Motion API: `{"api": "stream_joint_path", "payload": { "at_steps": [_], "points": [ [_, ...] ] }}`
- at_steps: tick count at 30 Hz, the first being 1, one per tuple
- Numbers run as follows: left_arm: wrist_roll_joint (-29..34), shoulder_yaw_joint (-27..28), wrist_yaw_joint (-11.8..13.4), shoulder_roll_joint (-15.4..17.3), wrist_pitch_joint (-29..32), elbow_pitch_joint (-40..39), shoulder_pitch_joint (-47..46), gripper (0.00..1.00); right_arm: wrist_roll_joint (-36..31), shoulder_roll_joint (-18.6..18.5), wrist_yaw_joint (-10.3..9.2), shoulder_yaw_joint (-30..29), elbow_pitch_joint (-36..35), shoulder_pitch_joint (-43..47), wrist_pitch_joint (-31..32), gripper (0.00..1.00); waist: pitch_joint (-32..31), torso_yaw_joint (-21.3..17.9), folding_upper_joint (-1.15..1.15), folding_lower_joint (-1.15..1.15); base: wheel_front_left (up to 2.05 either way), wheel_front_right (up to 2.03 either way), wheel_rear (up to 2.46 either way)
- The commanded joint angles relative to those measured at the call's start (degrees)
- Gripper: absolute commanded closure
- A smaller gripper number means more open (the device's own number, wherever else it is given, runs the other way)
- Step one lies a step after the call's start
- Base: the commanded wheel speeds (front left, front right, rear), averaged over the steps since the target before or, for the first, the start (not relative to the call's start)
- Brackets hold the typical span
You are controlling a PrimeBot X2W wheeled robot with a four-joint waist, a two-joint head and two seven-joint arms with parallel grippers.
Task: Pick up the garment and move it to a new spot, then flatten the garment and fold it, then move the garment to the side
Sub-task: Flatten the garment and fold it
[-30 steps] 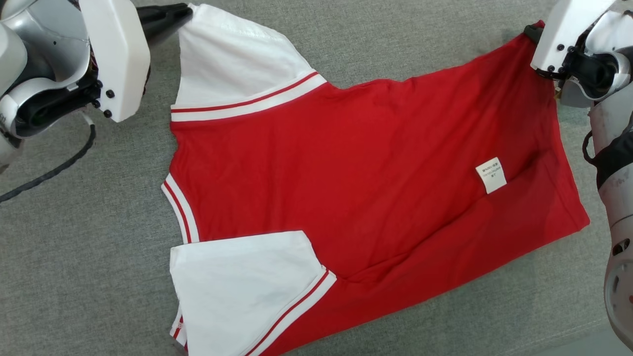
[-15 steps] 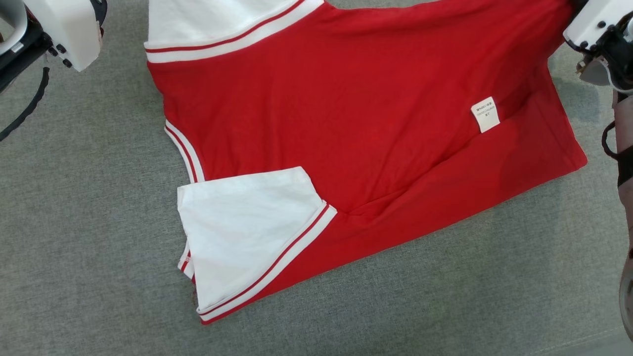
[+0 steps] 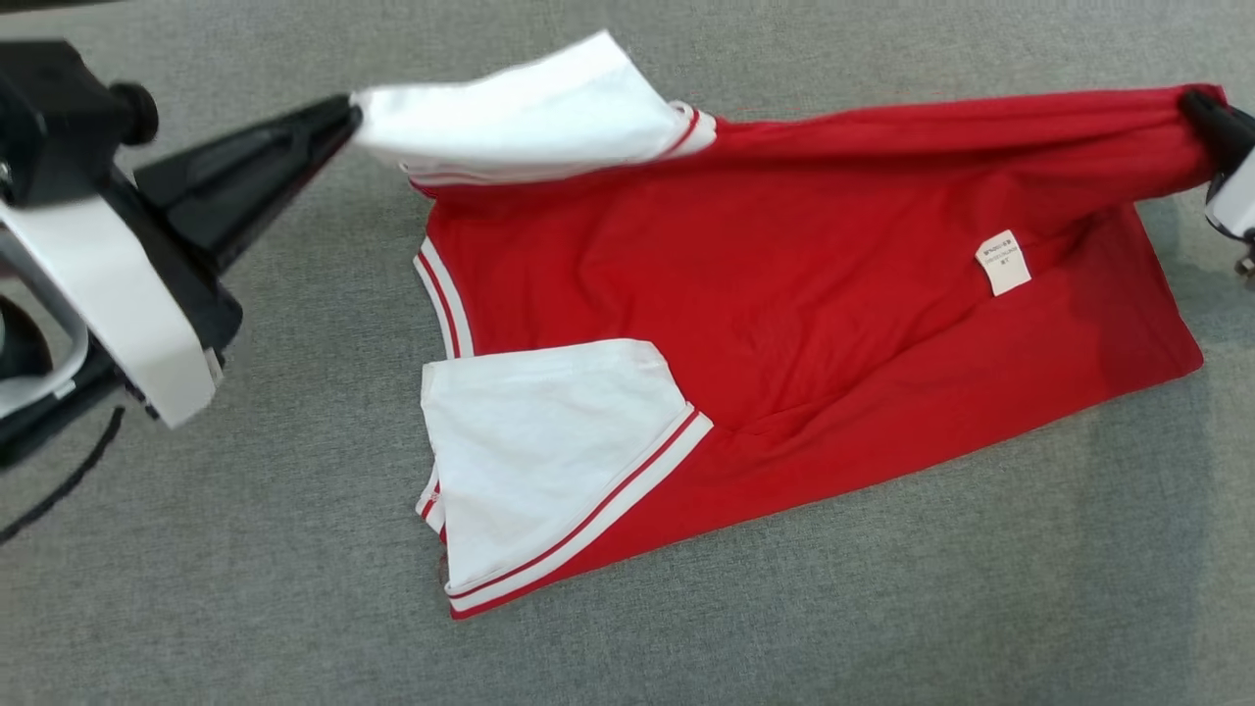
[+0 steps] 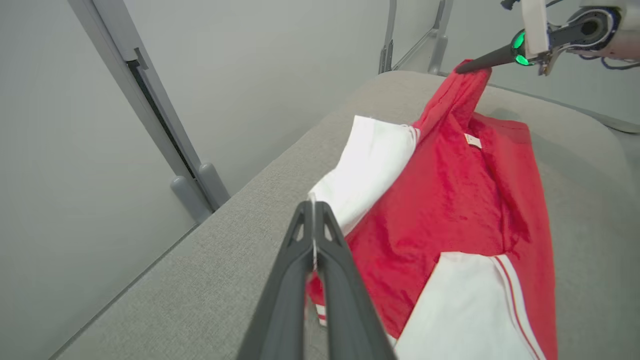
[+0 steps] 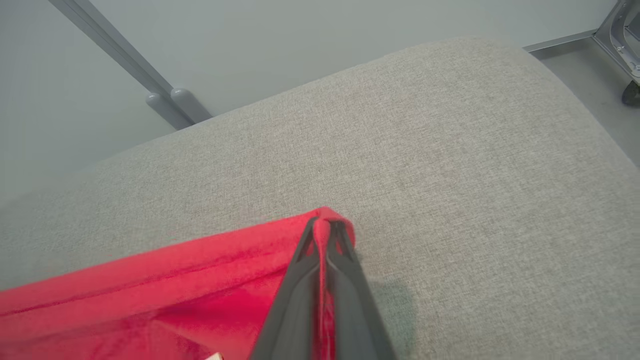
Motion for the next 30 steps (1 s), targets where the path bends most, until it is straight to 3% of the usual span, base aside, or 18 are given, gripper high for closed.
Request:
{"api": "stream_joint_path", "payload": {
  "at_steps": [1, 7, 14, 18, 23, 24, 25, 26, 27, 28, 30],
  "points": [
    [-0.92, 0.06, -0.02, 1.12, -0.16, -1.80, 2.39, 1.00, 1.27, -1.64, -0.02, 0.36, -1.59, 2.15, 0.28, 1.00, -0.87, 0.91, 0.00, 0.00, 0.00, 0.00, 0.00],
    [-2.14, 0.07, 2.01, 4.00, -0.14, -10.29, 10.67, 1.00, 4.24, -4.82, -0.02, 1.31, -6.31, 8.43, 1.19, 1.00, -1.72, 2.12, 0.00, 0.00, 0.00, 0.00, 0.00],
    [-1.99, 0.07, 5.19, 4.61, -0.58, -14.69, 17.68, 1.00, 5.44, -5.75, -0.02, 0.47, -8.49, 13.20, 1.66, 1.00, -1.64, 2.79, 0.00, 0.00, 0.00, 0.00, 0.00],
    [0.53, 0.05, 6.88, 3.15, -1.42, -13.65, 22.40, 1.00, 5.00, -5.41, -0.02, -0.19, -8.71, 15.60, 1.41, 1.00, -1.47, 3.12, 0.00, 0.00, 0.00, 0.00, 0.00],
    [0.09, 0.10, 7.65, -0.91, -4.40, -9.08, 27.64, 1.00, 3.88, -4.36, -0.02, -0.09, -7.59, 17.55, 0.86, 1.00, -1.52, 3.46, 0.00, 0.00, 0.00, 0.00, 0.00],
    [-0.18, 0.09, 7.66, -1.83, -4.96, -7.99, 28.52, 1.00, 3.63, -4.24, -0.02, -0.27, -7.20, 17.77, 0.48, 0.85, -1.67, 3.55, 0.00, 0.00, 0.00, 0.00, 0.00],
    [-0.67, 0.07, 7.78, -2.75, -5.50, -6.88, 29.36, 1.00, 3.26, -4.21, -0.02, -0.40, -6.88, 18.01, -0.27, 0.57, -1.91, 3.67, 0.00, 0.00, 0.00, 0.00, 0.00],
    [-0.88, 0.12, 8.09, -3.55, -6.19, -5.89, 29.96, 0.75, 2.96, -4.10, -0.02, -0.58, -6.66, 18.23, -1.13, 0.00, -2.23, 3.75, 0.00, 0.00, 0.00, 0.00, 0.00],
    [-1.32, 0.21, 8.37, -4.49, -6.98, -4.94, 30.57, 0.27, 2.87, -3.89, -0.02, -0.97, -6.48, 18.61, -2.19, 0.00, -2.61, 3.86, 0.00, 0.00, 0.00, 0.00, 0.00],
    [-1.86, 0.45, 8.70, -5.50, -7.87, -4.28, 31.31, 0.00, 2.89, -3.76, -0.02, -1.30, -6.63, 19.15, -3.54, 0.00, -3.10, 4.02, 0.00, 0.00, 0.00, 0.00, 0.00],
    [-3.02, 2.19, 10.46, -8.11, -10.74, -2.89, 33.66, 0.00, 3.08, -3.86, -0.02, -2.33, -8.14, 21.55, -7.90, 0.00, -4.95, 4.36, 0.00, 0.00, 0.00, 0.00, 0.00]
  ]
}}
